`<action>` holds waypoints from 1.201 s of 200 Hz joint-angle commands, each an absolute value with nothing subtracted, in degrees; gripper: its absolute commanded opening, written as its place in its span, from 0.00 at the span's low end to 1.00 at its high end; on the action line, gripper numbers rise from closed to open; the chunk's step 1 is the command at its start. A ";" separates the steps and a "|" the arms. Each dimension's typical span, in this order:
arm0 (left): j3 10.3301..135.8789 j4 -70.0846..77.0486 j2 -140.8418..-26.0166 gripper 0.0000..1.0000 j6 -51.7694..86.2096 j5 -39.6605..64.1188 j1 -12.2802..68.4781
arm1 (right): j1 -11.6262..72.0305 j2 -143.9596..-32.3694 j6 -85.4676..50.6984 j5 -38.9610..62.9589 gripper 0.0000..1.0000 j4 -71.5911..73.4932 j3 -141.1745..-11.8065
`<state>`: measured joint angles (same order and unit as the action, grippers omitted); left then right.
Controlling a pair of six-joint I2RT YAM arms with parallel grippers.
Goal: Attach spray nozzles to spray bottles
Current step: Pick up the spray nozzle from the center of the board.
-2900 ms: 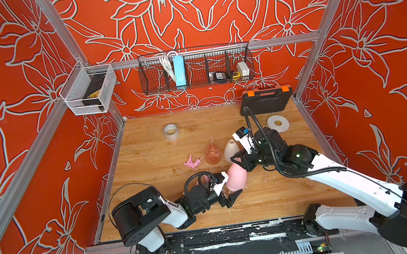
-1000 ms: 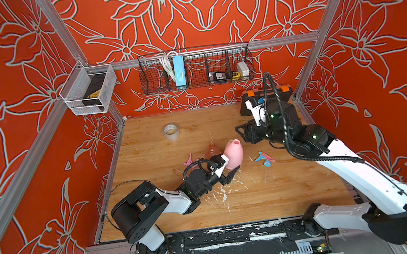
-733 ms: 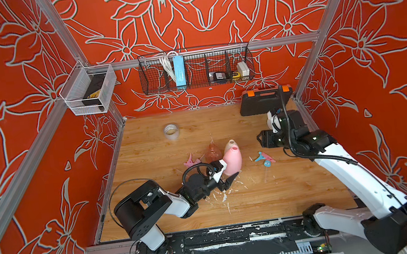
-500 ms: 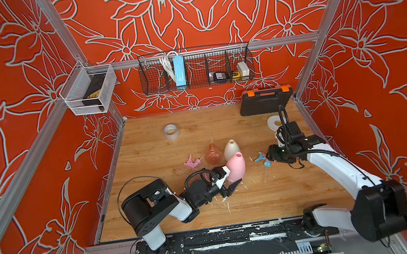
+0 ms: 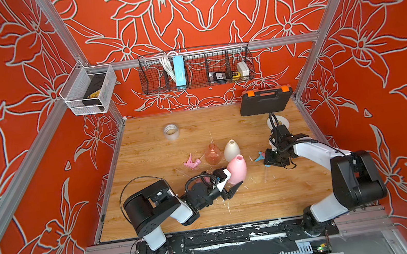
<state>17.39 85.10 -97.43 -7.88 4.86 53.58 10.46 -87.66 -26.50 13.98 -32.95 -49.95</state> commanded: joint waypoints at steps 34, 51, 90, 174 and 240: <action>19.31 84.31 -96.68 0.50 -8.09 5.88 53.79 | 10.16 -90.11 -27.51 15.20 0.43 -28.47 -48.48; 19.42 84.33 -96.77 0.50 -7.93 5.82 53.79 | 10.13 -90.33 -27.64 15.25 0.42 -27.94 -48.30; 19.51 83.47 -96.59 0.50 -7.87 5.45 53.79 | 10.16 -90.97 -28.37 16.25 0.41 -26.75 -48.16; 19.49 82.80 -95.94 0.50 -8.17 4.66 53.79 | 10.26 -92.38 -29.18 15.80 0.44 -26.03 -48.45; 19.41 82.62 -95.76 0.50 -8.53 4.22 53.79 | 10.21 -95.12 -29.00 14.68 0.47 -27.30 -51.43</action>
<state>18.65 81.73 -97.03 -7.68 4.75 53.60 10.39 -92.64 -28.80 16.12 -26.09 -50.50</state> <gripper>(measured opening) 0.734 0.475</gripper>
